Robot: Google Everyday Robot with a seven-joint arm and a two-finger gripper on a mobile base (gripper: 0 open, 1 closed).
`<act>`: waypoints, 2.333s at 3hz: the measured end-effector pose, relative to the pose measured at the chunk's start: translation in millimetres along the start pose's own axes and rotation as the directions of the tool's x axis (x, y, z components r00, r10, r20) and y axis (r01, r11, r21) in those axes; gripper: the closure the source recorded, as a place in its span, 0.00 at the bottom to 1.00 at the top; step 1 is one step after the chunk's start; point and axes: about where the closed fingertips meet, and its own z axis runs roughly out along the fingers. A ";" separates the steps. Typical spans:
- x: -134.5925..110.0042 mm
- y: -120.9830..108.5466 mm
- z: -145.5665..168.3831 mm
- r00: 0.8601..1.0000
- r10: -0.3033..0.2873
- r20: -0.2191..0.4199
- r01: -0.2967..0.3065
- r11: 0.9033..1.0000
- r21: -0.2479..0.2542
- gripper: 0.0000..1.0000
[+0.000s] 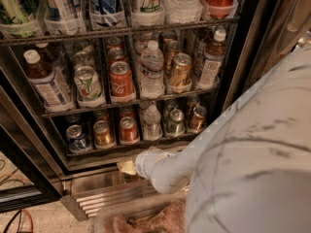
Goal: Pick coke can from bottom shelf of fridge
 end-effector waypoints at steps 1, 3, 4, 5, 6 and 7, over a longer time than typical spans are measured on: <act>-8.5 0.6 4.1 0.999 -0.001 0.034 0.001 1.000 0.020 0.21; -26.3 -3.7 8.3 0.996 -0.012 0.089 0.007 0.999 0.054 0.25; -31.7 -7.6 16.0 0.995 -0.015 0.102 0.009 0.998 0.062 0.24; -43.0 -12.8 35.4 0.993 -0.025 0.112 0.018 0.998 0.057 0.23; -48.2 -16.9 41.6 0.993 -0.030 0.116 0.023 0.998 0.059 0.23; -56.1 -20.9 46.1 0.991 -0.036 0.128 0.029 0.998 0.062 0.23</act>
Offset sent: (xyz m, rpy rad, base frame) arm 0.0207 0.0108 0.0117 0.0098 -0.1020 -0.0515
